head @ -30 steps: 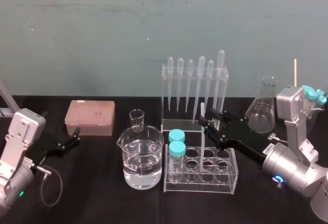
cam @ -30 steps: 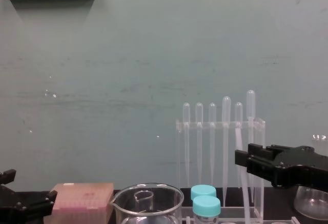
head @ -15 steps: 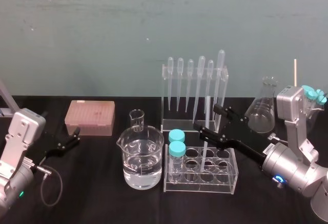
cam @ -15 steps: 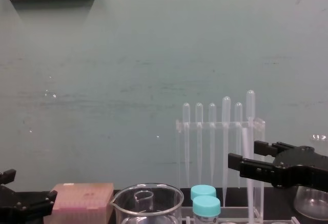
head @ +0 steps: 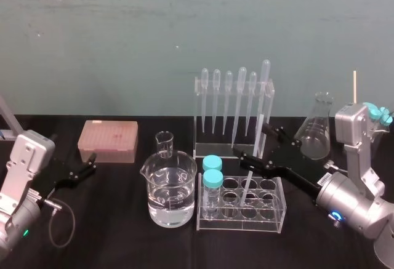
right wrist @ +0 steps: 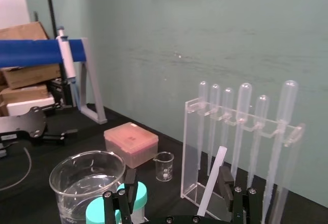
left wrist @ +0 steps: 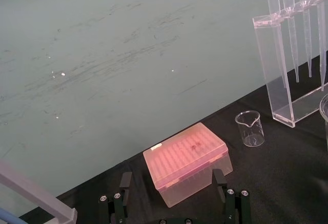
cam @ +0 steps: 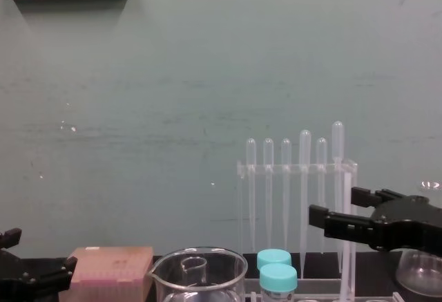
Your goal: Pick up the stirring rod with one hand, then place it down.
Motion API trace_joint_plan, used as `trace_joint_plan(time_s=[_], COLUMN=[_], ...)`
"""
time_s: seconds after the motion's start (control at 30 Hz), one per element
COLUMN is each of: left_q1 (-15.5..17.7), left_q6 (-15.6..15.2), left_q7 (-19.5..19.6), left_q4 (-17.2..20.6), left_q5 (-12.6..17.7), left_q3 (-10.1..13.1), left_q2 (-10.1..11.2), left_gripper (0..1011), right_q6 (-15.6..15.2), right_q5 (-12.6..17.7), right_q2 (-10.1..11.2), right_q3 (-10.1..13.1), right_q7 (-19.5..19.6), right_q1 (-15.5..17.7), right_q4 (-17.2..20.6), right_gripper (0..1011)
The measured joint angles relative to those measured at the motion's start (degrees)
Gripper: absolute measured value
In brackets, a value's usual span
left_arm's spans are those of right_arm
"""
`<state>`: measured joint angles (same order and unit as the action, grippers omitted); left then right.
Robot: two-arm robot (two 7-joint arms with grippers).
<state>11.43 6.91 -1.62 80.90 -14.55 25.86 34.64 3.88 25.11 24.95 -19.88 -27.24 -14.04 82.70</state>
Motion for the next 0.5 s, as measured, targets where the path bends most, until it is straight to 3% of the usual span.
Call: trace_joint_plan(time_s=[0.2, 0.5], left_q1=[0.0, 0.0], left_q6=[0.0, 0.0], left_q7=[0.0, 0.0], left_q4=[0.0, 0.0], left_q5=[0.0, 0.0], left_q3=[0.0, 0.0], left_q2=[0.0, 0.0], left_gripper=[1000, 1000], right_q6=[-2.24, -8.77], right_q5=[-0.33, 0.01], right_q2=[0.29, 1.32], right_q3=[1.76, 7.21], right_q7=[4.0, 11.88], right_q1=[3.29, 12.36], right_q4=[3.93, 13.06], right_gripper=[1000, 1000])
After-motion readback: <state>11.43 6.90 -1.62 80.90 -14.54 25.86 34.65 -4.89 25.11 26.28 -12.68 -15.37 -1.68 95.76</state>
